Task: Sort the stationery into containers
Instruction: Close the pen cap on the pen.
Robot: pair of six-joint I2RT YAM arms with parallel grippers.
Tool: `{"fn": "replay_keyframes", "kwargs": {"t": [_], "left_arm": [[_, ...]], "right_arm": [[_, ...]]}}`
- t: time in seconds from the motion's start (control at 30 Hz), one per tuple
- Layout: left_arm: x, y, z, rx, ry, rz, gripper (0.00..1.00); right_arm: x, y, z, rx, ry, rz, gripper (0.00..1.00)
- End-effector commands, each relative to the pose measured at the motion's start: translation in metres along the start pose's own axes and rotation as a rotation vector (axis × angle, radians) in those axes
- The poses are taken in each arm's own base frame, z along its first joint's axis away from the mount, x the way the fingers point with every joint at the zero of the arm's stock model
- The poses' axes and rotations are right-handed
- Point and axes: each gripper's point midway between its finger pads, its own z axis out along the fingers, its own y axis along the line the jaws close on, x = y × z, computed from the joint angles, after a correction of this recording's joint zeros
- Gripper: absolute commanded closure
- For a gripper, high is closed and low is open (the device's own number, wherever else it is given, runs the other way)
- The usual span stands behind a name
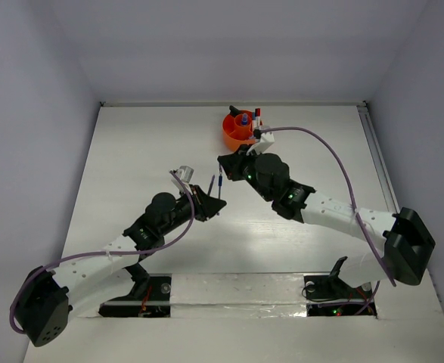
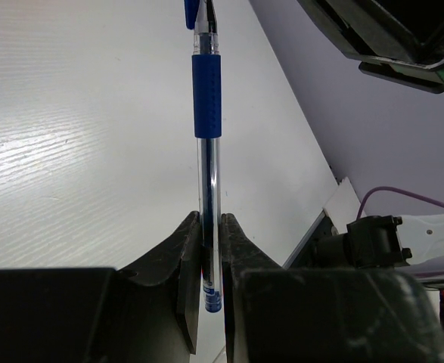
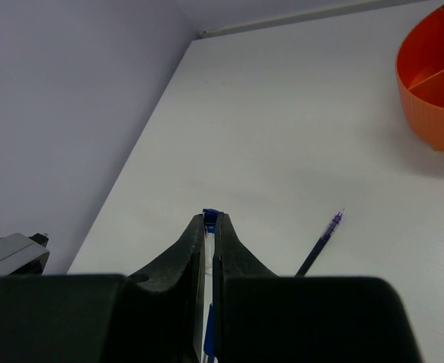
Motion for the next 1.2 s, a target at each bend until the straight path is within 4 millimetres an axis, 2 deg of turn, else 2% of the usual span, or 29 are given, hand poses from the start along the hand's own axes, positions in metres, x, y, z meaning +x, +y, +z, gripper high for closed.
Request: {"fn": "replay_keyframes", "kwargs": {"t": [0.0,0.67,1.17], "left_arm": [[-0.027,-0.022,0.0,0.05,-0.08,0.027,1.0],[-0.034,-0.025,-0.006,0.059,-0.113,0.039,1.0],[-0.027,-0.024,-0.006,0.067,-0.087,0.034,1.0]], "right_arm": [[-0.029,0.007,-0.008,-0.026,-0.094,0.036,1.0],[-0.019,0.002,-0.004,-0.015,-0.067,0.019,1.0],[-0.03,0.003,-0.004,0.0,-0.092,-0.01,1.0]]}}
